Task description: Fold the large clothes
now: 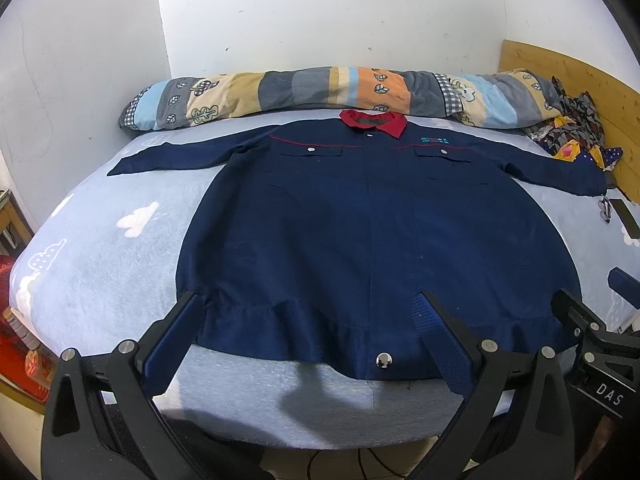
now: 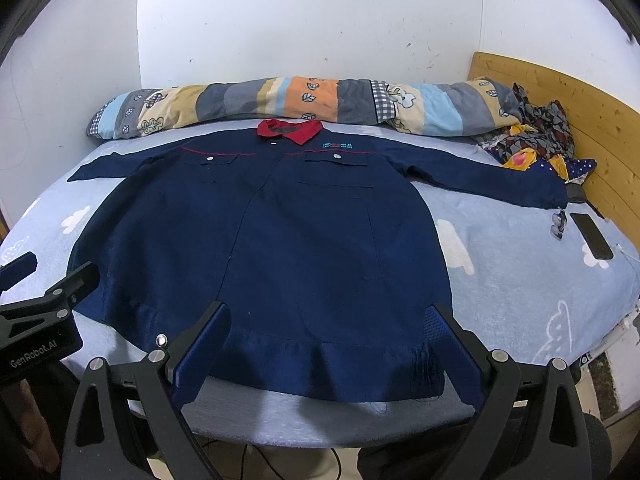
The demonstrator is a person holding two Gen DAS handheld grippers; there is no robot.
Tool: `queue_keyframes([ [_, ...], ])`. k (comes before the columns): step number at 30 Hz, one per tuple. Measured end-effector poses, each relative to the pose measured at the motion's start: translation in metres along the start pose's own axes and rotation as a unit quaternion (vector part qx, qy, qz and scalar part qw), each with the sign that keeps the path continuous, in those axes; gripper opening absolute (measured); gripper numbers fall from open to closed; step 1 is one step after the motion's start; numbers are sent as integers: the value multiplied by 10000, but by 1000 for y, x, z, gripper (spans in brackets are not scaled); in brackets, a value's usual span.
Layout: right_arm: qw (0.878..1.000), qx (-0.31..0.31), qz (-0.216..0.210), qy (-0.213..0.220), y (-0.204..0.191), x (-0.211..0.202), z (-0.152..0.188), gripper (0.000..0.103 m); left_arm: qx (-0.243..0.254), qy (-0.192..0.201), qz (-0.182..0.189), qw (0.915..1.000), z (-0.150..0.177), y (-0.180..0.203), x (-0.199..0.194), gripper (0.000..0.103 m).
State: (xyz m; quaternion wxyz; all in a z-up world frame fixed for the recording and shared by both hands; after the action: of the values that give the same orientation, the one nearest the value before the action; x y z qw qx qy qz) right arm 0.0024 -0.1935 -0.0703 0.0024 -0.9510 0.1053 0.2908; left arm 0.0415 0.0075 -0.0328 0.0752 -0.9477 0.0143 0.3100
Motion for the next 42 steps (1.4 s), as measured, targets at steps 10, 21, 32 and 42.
queue_keyframes([
  [10, 9983, 419, -320, -245, 12, 6, 2, 99, -47, 182, -36, 9998, -6, 2, 2, 103],
  [21, 9824, 1606, -460, -840, 56, 31, 6, 99, 245, 619, -62, 9978, -64, 26, 43, 103],
  [32, 9797, 1724, -89, -1017, 76, 54, -8, 98, 210, 424, 155, 9988, -93, 42, 87, 103],
  [42, 9148, 3933, -604, -691, 219, 98, -61, 99, 305, 256, 178, 9990, -108, 54, 111, 103],
])
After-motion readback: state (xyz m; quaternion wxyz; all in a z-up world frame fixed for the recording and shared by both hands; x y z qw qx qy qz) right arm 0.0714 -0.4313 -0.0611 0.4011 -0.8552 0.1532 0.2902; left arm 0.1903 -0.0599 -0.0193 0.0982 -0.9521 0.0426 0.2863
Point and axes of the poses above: each gripper's, at about its wrist camera, not at the fingertips, and x roughly the way its jaws point, y to its right, z to its underside, the point moved 5 cm from there along x, roughly the way its jaws point, and after that the axes turned 4 degrees about y, right-handed, at the moved point
